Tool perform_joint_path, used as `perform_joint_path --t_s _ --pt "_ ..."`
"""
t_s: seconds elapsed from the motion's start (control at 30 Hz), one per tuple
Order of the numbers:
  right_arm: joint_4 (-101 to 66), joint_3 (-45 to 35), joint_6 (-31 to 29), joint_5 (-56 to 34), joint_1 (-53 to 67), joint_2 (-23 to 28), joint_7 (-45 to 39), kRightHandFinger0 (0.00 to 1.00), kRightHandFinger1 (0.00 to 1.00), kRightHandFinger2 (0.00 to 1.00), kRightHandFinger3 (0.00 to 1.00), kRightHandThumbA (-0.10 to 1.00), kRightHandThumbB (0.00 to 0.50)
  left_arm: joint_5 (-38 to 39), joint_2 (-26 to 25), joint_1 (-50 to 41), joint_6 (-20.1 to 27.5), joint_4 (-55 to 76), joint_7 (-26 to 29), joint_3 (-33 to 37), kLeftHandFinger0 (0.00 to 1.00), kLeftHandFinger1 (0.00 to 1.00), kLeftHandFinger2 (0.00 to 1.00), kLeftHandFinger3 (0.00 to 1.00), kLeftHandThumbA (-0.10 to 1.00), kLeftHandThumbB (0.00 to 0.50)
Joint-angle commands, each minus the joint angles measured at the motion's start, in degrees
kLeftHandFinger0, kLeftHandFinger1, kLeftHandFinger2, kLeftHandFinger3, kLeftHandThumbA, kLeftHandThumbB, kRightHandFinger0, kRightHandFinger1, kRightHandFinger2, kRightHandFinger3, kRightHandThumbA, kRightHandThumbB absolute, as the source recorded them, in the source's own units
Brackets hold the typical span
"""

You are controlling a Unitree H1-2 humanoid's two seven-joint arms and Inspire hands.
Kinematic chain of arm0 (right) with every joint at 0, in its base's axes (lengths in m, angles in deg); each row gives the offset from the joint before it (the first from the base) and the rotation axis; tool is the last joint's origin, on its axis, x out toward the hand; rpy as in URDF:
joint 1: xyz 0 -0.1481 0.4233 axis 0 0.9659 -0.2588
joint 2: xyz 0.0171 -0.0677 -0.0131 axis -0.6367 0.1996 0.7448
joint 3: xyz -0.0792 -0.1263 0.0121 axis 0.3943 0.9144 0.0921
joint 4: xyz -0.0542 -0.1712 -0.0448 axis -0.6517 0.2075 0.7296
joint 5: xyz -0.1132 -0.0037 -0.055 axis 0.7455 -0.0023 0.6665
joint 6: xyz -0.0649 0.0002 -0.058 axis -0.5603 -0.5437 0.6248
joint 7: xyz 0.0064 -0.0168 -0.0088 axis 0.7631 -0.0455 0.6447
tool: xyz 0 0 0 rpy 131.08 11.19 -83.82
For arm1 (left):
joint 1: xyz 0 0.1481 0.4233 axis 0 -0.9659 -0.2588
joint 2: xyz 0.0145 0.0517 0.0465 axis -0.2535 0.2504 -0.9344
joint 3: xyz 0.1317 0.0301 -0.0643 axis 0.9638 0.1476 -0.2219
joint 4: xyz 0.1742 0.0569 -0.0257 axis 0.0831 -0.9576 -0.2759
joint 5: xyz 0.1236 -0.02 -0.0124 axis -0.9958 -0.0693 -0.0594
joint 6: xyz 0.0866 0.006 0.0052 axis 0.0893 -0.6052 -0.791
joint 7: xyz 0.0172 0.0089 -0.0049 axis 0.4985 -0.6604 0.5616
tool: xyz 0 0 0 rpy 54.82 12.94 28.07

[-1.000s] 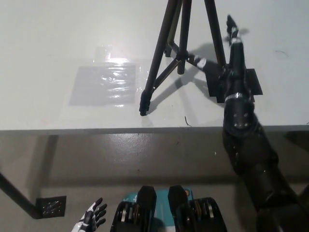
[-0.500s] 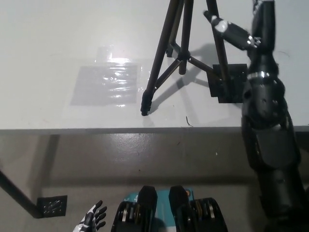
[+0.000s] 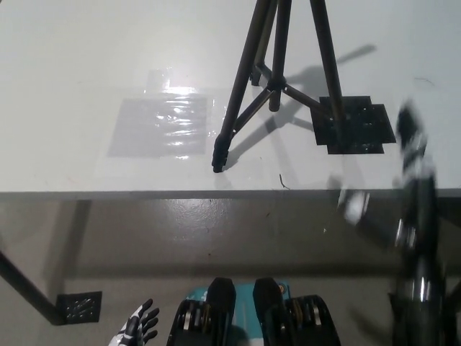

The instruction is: A tripod lies near the right hand side of the table and the robot grab a leg of the tripod using its right hand and put it up right.

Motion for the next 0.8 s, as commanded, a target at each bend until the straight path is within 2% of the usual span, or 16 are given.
perform_joint_path --t_s 0.0,0.07,0.13,0.2,0.3,0.33,0.4,0.47,0.5,0.6,0.77 --pt "-4.6 16.4 -14.2 21.3 15.5 7.3 23.9 1.0 1.0 1.0 1.0 1.0 0.264 1.4 -0.3 -0.5 4.2 2.4 -1.2 -0.2 1.0 1.0 1.0 1.0 1.0 0.224" --pt "0.9 16.6 -14.2 19.5 14.5 8.4 26.4 1.0 1.0 1.0 1.0 1.0 0.257 1.5 -0.5 -0.1 3.7 2.7 -1.3 -0.3 1.0 1.0 1.0 1.0 1.0 0.222" --pt "6.9 15.4 -14.2 15.0 13.8 9.4 25.0 1.0 1.0 1.0 1.0 1.0 0.232 1.5 -0.6 0.0 3.2 3.0 -1.1 -0.5 1.0 1.0 1.0 1.0 1.0 0.229" --pt "10.5 12.9 -14.2 7.3 14.2 8.2 19.6 1.0 1.0 1.0 1.0 1.0 0.251 1.6 -0.7 0.2 2.7 3.3 -1.0 -0.7 1.0 1.0 1.0 1.0 1.0 0.242" --pt "14.5 11.6 -14.2 3.2 13.4 8.1 16.5 1.0 1.0 1.0 1.0 1.0 0.278 1.3 -0.3 0.2 3.0 3.8 -0.2 -1.2 1.0 1.0 1.0 1.0 1.0 0.227" --pt "15.9 10.6 -14.2 0.4 13.1 7.7 13.8 1.0 1.0 1.0 1.0 1.0 0.283 1.7 0.0 0.4 3.8 3.4 0.0 -1.6 1.0 1.0 1.0 1.0 1.0 0.244" --pt "18.4 8.9 -14.2 -5.2 12.4 7.0 8.6 1.0 1.0 1.0 1.0 1.0 0.326 1.5 -0.1 0.4 3.2 3.9 0.1 -1.6 1.0 1.0 1.0 1.0 1.0 0.26" --pt "20.1 7.7 -14.2 -8.8 11.9 6.6 5.1 1.0 1.0 1.0 1.0 1.0 0.318 1.3 -0.1 0.4 2.7 4.6 0.2 -1.7 1.0 1.0 1.0 1.0 1.0 0.258" --pt "20.9 7.1 -14.2 -10.2 11.7 6.5 3.5 1.0 1.0 1.0 1.0 1.0 0.314 1.3 0.0 0.5 2.5 4.5 0.3 -1.8 1.0 1.0 1.0 1.0 1.0 0.275" --pt "22.4 5.4 -14.2 -13.0 10.8 5.9 0.4 1.0 1.0 1.0 1.0 1.0 0.323 1.8 0.0 1.4 2.7 4.3 0.2 -2.0 1.0 1.0 1.0 1.0 1.0 0.276" --pt "23.0 3.0 -13.3 -17.3 8.7 5.3 -3.7 1.0 1.0 1.0 1.0 1.0 0.356 2.0 0.1 3.9 3.3 4.0 0.1 -2.5 1.0 1.0 1.0 1.0 1.0 0.247"
